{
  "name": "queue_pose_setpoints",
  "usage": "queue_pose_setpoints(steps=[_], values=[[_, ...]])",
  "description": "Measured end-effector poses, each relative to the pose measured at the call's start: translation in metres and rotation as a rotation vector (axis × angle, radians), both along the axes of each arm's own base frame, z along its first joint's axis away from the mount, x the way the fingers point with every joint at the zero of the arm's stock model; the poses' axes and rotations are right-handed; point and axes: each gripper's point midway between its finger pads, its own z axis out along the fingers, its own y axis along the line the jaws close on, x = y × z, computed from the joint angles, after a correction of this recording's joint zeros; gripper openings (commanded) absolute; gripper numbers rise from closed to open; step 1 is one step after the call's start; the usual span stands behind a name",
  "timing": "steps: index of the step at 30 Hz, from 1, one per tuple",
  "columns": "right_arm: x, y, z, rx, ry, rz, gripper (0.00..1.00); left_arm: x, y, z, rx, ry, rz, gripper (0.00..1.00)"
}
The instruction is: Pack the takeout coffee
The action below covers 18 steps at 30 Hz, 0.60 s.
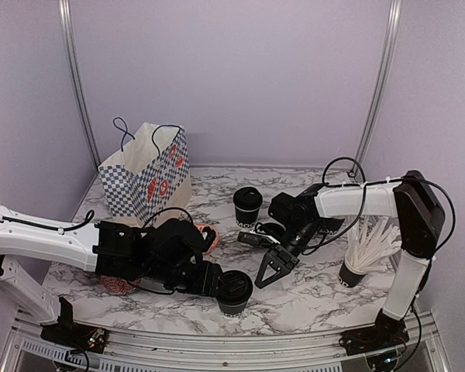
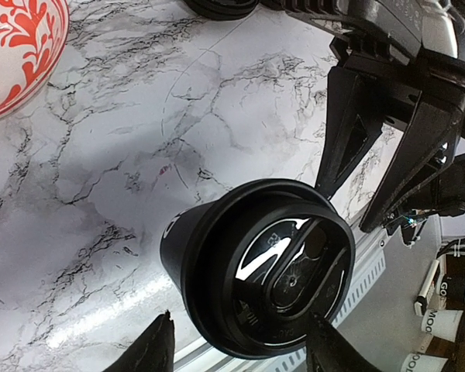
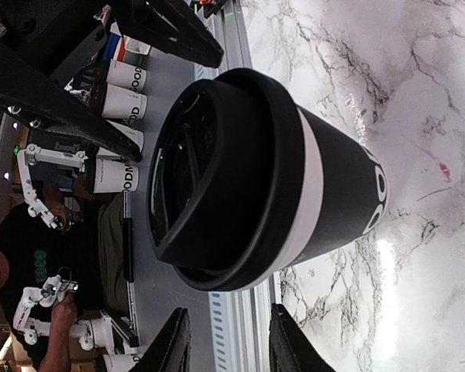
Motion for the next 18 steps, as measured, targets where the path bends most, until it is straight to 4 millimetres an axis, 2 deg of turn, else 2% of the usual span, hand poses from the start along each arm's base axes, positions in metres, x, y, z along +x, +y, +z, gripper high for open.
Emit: queue_pose_setpoints(steps=[9,18], values=[[-0.004,0.006,0.003,0.018,0.014,0.018,0.33,-0.004,-0.009,-0.010,-0.003,0.029,-0.020,0.52],[-0.005,0.009,-0.002,-0.006,0.057,0.027,0.33,-0.006,-0.014,-0.010,-0.019,0.041,-0.033,0.49]])
